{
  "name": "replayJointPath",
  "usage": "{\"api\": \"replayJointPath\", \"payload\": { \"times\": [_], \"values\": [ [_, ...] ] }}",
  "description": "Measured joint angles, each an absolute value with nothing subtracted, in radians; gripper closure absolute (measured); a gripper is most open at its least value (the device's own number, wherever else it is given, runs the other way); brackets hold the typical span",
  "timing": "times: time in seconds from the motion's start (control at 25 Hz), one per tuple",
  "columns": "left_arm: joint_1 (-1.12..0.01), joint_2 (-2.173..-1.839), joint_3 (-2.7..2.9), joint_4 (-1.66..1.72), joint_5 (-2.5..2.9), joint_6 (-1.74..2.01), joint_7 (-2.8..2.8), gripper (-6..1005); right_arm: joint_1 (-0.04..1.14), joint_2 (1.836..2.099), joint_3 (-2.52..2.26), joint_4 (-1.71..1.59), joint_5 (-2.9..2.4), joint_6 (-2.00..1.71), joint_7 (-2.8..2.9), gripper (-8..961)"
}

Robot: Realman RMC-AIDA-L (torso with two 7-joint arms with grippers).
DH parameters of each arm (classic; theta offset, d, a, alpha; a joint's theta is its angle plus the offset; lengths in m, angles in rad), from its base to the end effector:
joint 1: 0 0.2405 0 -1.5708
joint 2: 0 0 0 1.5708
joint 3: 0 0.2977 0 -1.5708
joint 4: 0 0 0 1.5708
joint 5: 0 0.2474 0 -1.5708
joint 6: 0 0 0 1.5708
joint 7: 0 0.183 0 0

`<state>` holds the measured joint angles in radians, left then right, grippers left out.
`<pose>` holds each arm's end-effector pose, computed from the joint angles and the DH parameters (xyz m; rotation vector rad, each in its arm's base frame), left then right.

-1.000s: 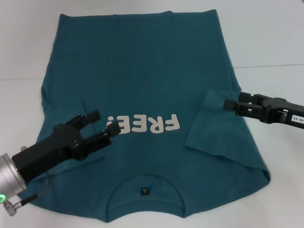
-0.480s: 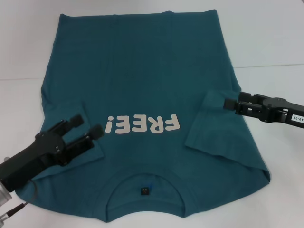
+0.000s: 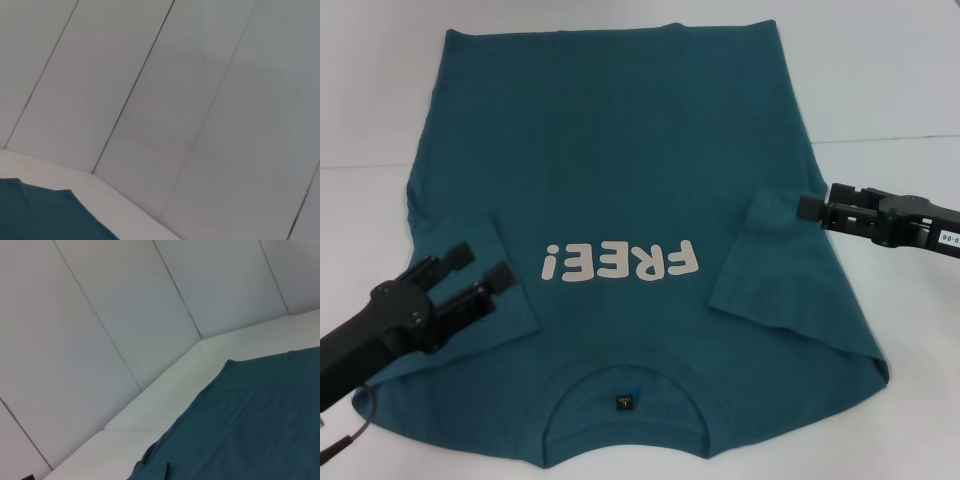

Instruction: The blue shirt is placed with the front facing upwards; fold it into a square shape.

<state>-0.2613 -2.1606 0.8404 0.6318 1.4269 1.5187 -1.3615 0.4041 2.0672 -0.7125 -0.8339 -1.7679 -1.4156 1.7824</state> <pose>-0.3182 0.3433 -0.0479 -2.2329 -0.8667 -1.2220 0.3216 0.4117 0.0161 -2.2983 1.0501 0.8928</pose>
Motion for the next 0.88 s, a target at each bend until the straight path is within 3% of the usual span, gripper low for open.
{"api": "replayJointPath", "payload": {
  "times": [0.4,0.88],
  "values": [
    [-0.261,-2.161,0.814,0.63,1.426,1.519,-1.374,112,0.409,2.068,-0.712,-0.808,-1.77,-1.393,1.783,32],
    [-0.265,-2.162,0.811,0.635,1.42,1.532,-1.448,111,0.405,2.04,-0.712,-0.805,-1.775,-1.405,1.882,35]
  ]
}}
